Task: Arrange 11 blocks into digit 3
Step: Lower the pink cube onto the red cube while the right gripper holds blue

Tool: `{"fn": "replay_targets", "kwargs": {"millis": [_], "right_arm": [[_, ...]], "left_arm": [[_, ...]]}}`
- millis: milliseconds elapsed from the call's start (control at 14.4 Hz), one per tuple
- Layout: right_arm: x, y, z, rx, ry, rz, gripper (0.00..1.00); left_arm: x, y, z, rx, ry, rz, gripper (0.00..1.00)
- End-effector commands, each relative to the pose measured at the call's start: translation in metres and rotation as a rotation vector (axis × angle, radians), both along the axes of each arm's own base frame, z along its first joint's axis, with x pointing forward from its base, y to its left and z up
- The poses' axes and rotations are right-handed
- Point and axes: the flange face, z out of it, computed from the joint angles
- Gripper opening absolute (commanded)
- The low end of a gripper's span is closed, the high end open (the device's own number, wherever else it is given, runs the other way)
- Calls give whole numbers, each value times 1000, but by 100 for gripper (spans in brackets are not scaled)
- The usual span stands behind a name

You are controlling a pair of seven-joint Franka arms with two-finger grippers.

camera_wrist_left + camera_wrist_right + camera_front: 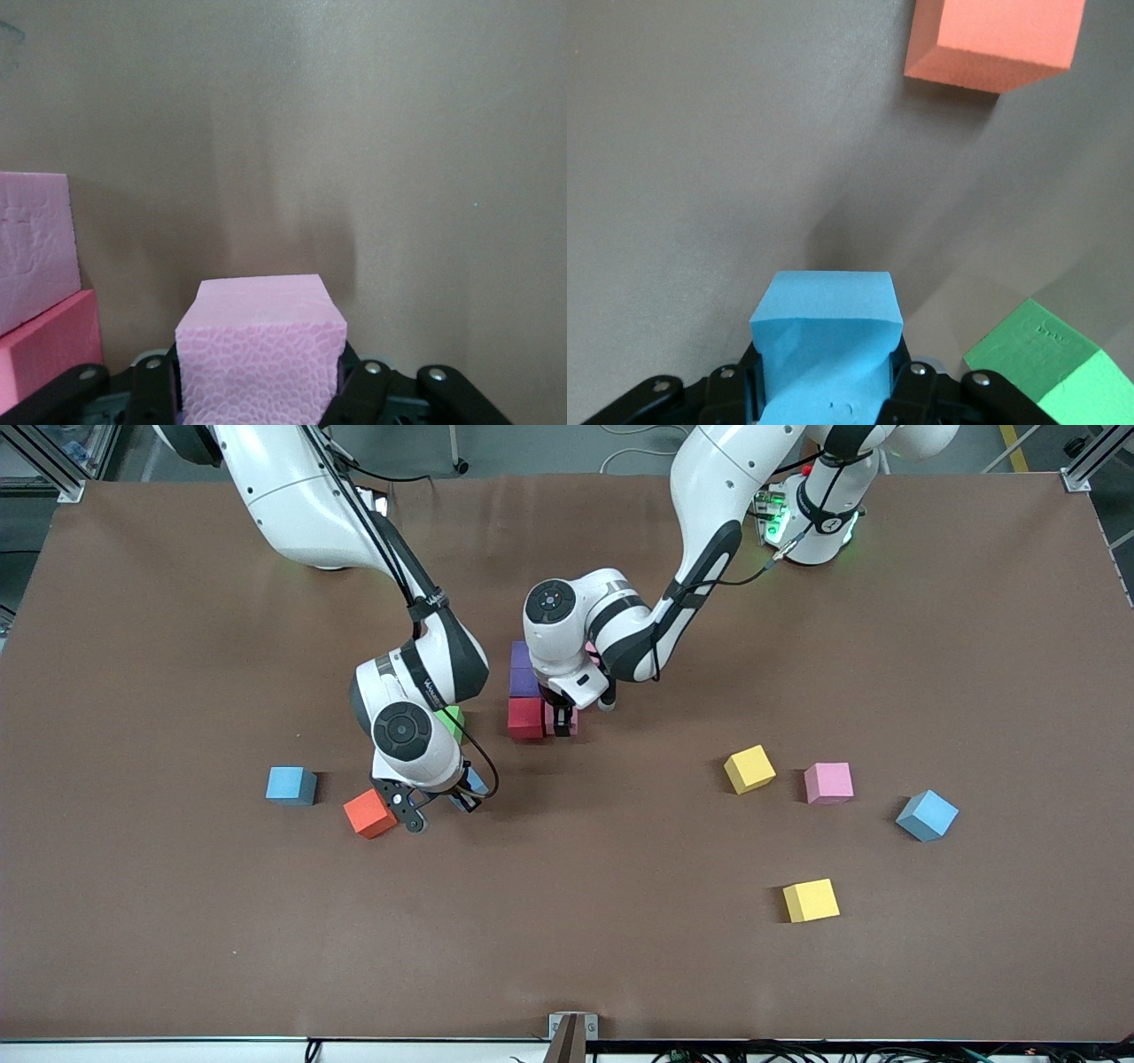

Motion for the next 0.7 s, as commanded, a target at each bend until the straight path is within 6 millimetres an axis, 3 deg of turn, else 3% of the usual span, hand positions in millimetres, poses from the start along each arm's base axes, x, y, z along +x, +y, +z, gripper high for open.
{"fn": "replay_targets", "kwargs": {"millis": [0, 626], "right_arm": [[2, -2, 10, 20, 9, 9, 1], [4, 1, 14, 25, 0, 13, 1]], "left_arm": [[2, -10, 1, 7, -20, 0, 22], [5, -11, -3, 7, -20, 3, 22]]}}
